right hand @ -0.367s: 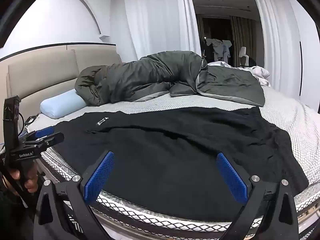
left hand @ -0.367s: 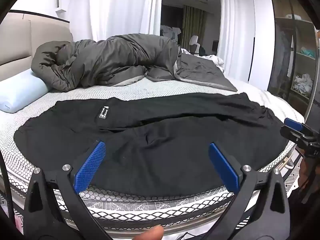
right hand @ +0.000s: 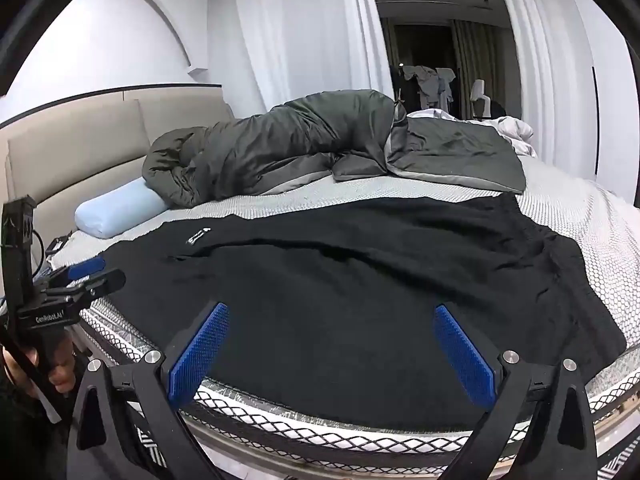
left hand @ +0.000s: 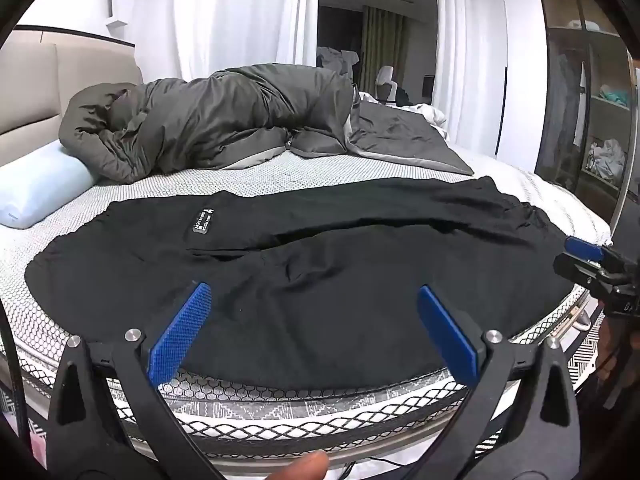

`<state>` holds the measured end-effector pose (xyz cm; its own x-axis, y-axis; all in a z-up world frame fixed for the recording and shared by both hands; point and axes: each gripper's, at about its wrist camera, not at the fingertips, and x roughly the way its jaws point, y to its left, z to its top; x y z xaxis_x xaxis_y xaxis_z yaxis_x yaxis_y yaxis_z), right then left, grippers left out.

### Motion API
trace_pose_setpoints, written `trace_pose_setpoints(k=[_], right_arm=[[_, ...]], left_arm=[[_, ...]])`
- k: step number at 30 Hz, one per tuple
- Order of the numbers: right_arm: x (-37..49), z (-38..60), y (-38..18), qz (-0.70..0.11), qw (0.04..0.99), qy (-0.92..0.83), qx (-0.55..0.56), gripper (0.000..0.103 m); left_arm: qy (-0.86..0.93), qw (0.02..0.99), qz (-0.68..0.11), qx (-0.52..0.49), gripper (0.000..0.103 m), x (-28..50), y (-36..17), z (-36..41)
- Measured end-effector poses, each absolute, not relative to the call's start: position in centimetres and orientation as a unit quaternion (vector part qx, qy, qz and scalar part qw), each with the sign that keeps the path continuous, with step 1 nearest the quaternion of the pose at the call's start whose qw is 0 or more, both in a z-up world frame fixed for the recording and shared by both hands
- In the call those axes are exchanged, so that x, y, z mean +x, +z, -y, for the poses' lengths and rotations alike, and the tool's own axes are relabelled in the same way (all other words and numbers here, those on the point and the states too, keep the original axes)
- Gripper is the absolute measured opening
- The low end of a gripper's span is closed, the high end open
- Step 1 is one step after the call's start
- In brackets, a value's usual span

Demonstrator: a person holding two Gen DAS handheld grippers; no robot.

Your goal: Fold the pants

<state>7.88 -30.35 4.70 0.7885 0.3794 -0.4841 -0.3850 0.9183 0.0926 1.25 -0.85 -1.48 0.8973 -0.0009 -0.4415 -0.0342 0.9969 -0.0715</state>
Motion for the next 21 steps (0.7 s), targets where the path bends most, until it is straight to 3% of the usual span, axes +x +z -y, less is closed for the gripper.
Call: trace_pose_setpoints(k=[21], right_arm=[[7.7,29.63,4.27,-0.252,0.946,0.204,-0.022,0.103]], left_arm=[[0.006,0.972,-0.233,-0.032,0.102,1.83,-2.01,1.14]])
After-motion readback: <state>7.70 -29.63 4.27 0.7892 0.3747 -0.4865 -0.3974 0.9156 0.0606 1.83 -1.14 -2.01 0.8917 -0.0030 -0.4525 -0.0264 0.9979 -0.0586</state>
